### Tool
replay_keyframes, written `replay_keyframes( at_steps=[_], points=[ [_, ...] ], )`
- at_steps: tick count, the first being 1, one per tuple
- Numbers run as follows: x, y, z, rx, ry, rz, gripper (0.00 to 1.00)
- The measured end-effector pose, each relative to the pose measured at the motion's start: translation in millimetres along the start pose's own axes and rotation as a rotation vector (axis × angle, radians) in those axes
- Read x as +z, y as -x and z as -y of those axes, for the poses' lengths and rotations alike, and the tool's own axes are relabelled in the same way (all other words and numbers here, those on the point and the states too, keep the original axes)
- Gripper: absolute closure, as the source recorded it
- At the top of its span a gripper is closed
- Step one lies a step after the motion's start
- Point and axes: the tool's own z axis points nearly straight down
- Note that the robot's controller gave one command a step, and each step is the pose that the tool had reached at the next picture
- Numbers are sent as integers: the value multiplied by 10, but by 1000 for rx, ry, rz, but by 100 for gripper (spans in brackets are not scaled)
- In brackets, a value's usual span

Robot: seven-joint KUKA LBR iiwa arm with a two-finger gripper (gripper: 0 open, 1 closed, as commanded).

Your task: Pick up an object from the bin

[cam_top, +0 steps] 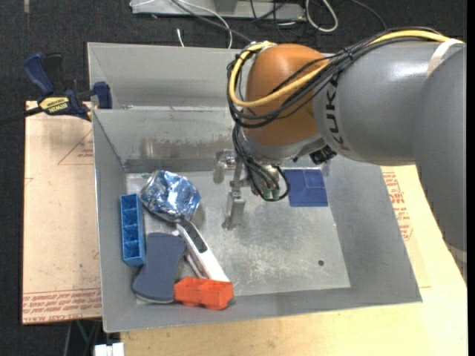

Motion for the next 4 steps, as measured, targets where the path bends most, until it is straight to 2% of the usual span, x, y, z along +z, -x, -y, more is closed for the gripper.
replay_keyframes(
  at_steps=[1, 2, 3, 4],
  points=[
    [-51, 14, 8, 3, 1, 7, 0],
    [1044, 295, -691, -59, 3, 3, 0],
    [485, 253, -838, 33, 5, 23, 0],
    [709, 99, -1280, -50, -7, 6, 0]
  ],
)
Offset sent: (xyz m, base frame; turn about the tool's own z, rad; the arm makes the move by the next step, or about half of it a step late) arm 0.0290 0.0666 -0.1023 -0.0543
